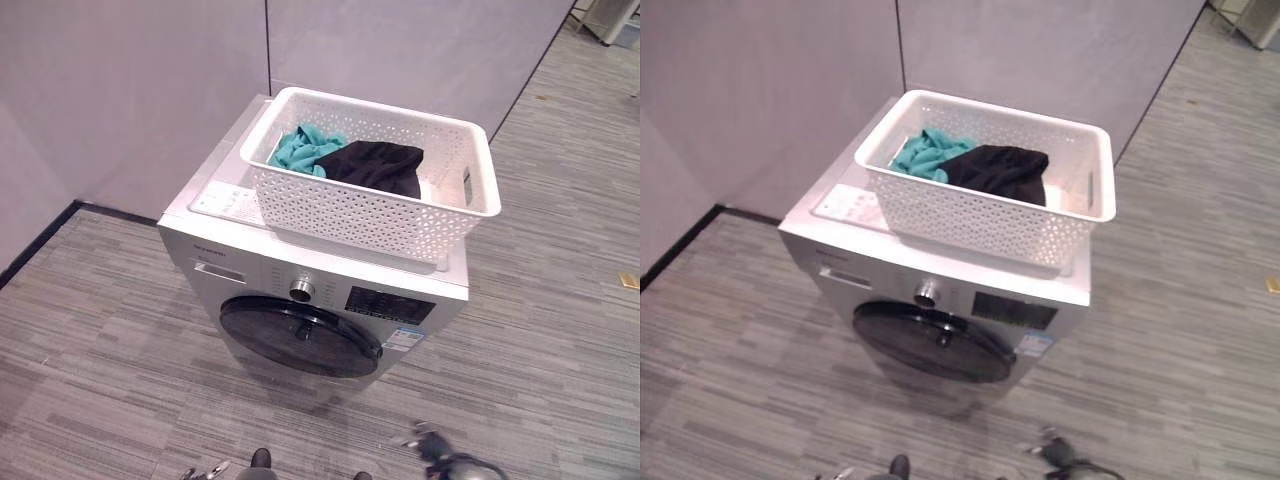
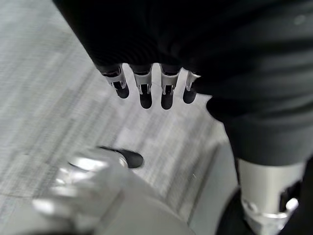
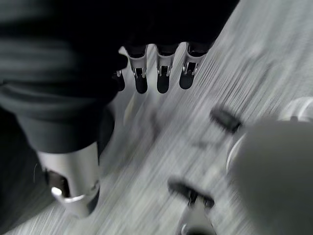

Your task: Grab the laundry basket,head to the washer,open it,put in the laundry and shut it.

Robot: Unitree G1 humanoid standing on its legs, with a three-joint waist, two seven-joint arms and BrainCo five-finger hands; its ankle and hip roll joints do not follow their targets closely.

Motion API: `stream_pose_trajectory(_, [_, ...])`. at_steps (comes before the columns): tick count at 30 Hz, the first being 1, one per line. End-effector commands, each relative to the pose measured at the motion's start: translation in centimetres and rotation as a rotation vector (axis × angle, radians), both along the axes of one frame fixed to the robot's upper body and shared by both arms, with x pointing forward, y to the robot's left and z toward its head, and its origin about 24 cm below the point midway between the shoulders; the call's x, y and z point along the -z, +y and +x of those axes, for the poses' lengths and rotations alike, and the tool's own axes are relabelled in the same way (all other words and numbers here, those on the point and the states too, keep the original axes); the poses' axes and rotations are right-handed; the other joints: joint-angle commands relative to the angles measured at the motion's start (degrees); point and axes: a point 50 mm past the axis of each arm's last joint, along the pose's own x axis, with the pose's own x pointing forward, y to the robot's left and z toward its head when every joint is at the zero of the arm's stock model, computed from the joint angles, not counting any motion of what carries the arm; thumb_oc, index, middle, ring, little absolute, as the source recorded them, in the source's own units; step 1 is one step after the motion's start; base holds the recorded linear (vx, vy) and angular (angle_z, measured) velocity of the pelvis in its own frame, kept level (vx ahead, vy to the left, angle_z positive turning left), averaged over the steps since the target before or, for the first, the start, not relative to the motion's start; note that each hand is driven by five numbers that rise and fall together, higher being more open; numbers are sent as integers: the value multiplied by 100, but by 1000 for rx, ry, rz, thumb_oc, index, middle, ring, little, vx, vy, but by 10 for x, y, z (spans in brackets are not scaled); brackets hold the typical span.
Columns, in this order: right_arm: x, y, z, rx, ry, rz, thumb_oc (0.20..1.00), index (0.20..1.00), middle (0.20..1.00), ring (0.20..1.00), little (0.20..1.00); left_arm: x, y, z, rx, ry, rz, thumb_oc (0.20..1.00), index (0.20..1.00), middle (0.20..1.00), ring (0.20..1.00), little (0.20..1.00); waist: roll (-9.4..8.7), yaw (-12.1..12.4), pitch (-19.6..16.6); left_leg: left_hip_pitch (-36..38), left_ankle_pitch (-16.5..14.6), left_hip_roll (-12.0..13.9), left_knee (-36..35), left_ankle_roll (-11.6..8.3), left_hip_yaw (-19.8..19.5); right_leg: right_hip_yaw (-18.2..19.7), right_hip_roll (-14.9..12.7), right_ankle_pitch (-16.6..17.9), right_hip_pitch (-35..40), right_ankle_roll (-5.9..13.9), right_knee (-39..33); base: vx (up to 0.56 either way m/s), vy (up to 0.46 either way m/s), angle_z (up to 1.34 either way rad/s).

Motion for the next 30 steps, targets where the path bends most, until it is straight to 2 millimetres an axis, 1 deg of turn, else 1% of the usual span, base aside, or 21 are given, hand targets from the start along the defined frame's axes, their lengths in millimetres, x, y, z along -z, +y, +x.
stream_pose_trajectory(1, [-17, -2, 33, -110, -119, -55, 1000, 1000, 1000, 1000, 1000, 0, 6, -2, 49, 40, 64, 1000, 1000, 1000, 1000, 1000, 156, 284, 72, 143, -33, 383, -124, 89, -353, -371, -487, -75, -93, 306, 47, -32, -21, 13])
stream_pose_trajectory(3, [-22, 10, 45, -176, -159, -65, 1000, 1000, 1000, 1000, 1000, 0, 5, 2, 47, 36, 75, 1000, 1000, 1000, 1000, 1000, 174, 303, 91, 122, -3, 394, -160, 73, -390, -399, -493, -97, -86, 307, 47, -22, -15, 26])
stream_pose_trajectory(4, [-28, 16, 53, -238, -196, -83, 1000, 1000, 1000, 1000, 1000, 0, 5, 4, 51, 28, 79, 1000, 1000, 1000, 1000, 1000, 180, 327, 98, 104, 13, 398, -179, 67, -434, -422, -494, -112, -77, 306, 47, -20, -11, 29])
stream_pose_trajectory(5, [-38, 20, 68, -324, -261, -139, 1000, 1000, 1000, 1000, 1000, -1, 5, 5, 44, 21, 85, 1000, 1000, 1000, 1000, 1000, 193, 347, 116, 77, 31, 394, -199, 62, -486, -472, -503, -107, -71, 312, 47, -15, -9, 23])
stream_pose_trajectory(6, [-38, 20, 68, -324, -261, -139, 1000, 1000, 1000, 1000, 1000, -1, 5, 5, 43, 21, 84, 1000, 1000, 1000, 1000, 1000, 194, 343, 117, 77, 31, 394, -199, 62, -490, -476, -503, -107, -68, 312, 47, -10, -3, 25])
stream_pose_trajectory(7, [-46, 23, 79, -369, -311, -170, 1000, 1000, 1000, 1000, 1000, -1, 6, 4, 29, 22, 98, 1000, 1000, 1000, 1000, 1000, 185, 363, 126, 79, 47, 393, -225, 61, -520, -506, -514, -104, -50, 316, 47, 0, -1, 22])
stream_pose_trajectory(8, [-47, 23, 79, -369, -311, -170, 1000, 1000, 1000, 1000, 1000, -1, 6, 4, 29, 22, 98, 1000, 1000, 1000, 1000, 1000, 185, 361, 128, 80, 47, 392, -226, 61, -522, -508, -514, -104, -48, 316, 47, 5, -4, 23])
stream_pose_trajectory(12, [-71, 25, 100, -401, -435, -188, 1000, 1000, 1000, 1000, 1000, 1, 10, -7, -24, 61, 98, 1000, 1000, 1000, 1000, 1000, 150, 344, 112, 123, 44, 394, -261, 65, -522, -512, -520, -111, -9, 315, 47, 12, -5, 12])
stream_pose_trajectory(14, [-82, 23, 106, -415, -489, -204, 1000, 1000, 1000, 1000, 1000, 2, 11, -12, -49, 81, 93, 1000, 1000, 1000, 1000, 1000, 128, 309, 100, 154, 44, 393, -284, 62, -493, -501, -516, -113, -2, 316, 47, 0, 0, 0])
stream_pose_trajectory(17, [-97, 10, 109, -389, -551, -226, 1000, 1000, 1000, 1000, 1000, 5, 11, -24, -81, 125, 80, 1000, 1000, 1000, 1000, 1000, 98, 204, 80, 199, 45, 408, -312, 60, -452, -477, -516, -111, 9, 312, 47, 0, 0, 0])
stream_pose_trajectory(20, [-104, -18, 100, -343, -577, -291, 1000, 1000, 1000, 1000, 1000, 6, 13, -29, -98, 140, 73, 1000, 1000, 1000, 1000, 1000, 73, 109, 64, 237, 39, 414, -354, 63, -426, -454, -508, -113, 3, 318, 47, 0, 0, 0])
stream_pose_trajectory(21, [-104, -19, 100, -343, -576, -292, 1000, 1000, 1000, 1000, 1000, 6, 13, -29, -98, 140, 73, 1000, 1000, 1000, 1000, 1000, 76, 114, 62, 238, 40, 415, -355, 63, -425, -453, -507, -112, 3, 318, 47, 0, 0, 0])
stream_pose_trajectory(22, [-107, -31, 96, -314, -580, -322, 1000, 1000, 1000, 1000, 1000, 6, 13, -31, -103, 141, 71, 1000, 1000, 1000, 1000, 1000, 73, 80, 62, 247, 35, 420, -362, 64, -407, -450, -508, -112, -1, 324, 47, 0, 0, 0])
stream_pose_trajectory(23, [-113, -54, 90, -258, -596, -379, 1000, 1000, 1000, 1000, 1000, 5, 15, -32, -106, 142, 69, 1000, 1000, 1000, 1000, 1000, 66, 30, 60, 261, 28, 424, -374, 70, -390, -450, -509, -111, -11, 331, 47, 29, 2, -4])
stream_pose_trajectory(24, [-116, -60, 88, -238, -604, -398, 1000, 1000, 1000, 1000, 1000, 5, 15, -33, -102, 143, 68, 1000, 1000, 1000, 1000, 1000, 70, 27, 55, 263, 24, 426, -378, 72, -383, -449, -510, -111, -14, 334, 47, 21, 1, -9])
stream_pose_trajectory(25, [-116, -60, 88, -238, -604, -398, 1000, 1000, 1000, 1000, 1000, 5, 15, -33, -102, 143, 68, 1000, 1000, 1000, 1000, 1000, 70, 28, 54, 263, 24, 426, -378, 72, -382, -449, -510, -111, -14, 334, 47, 25, 2, -11])
stream_pose_trajectory(26, [-123, -76, 84, -195, -625, -447, 1000, 1000, 1000, 1000, 1000, 5, 16, -34, -93, 145, 68, 1000, 1000, 1000, 1000, 1000, 70, -13, 54, 273, 12, 429, -389, 85, -373, -433, -513, -105, -23, 344, 47, 19, 4, -17])
stream_pose_trajectory(29, [-127, -88, 83, -153, -631, -485, 1000, 1000, 1000, 1000, 1000, 4, 15, -31, -83, 125, 55, 1000, 1000, 1000, 1000, 1000, 82, -15, 82, 267, -5, 417, -374, 109, -341, -403, -528, -82, -55, 358, 47, 19, 10, -16])
stream_pose_trajectory(30, [-127, -88, 83, -152, -631, -485, 1000, 1000, 1000, 1000, 1000, 4, 15, -31, -83, 125, 55, 1000, 1000, 1000, 1000, 1000, 82, -13, 82, 267, -5, 417, -373, 109, -340, -402, -528, -81, -56, 359, 47, 0, 0, 0])
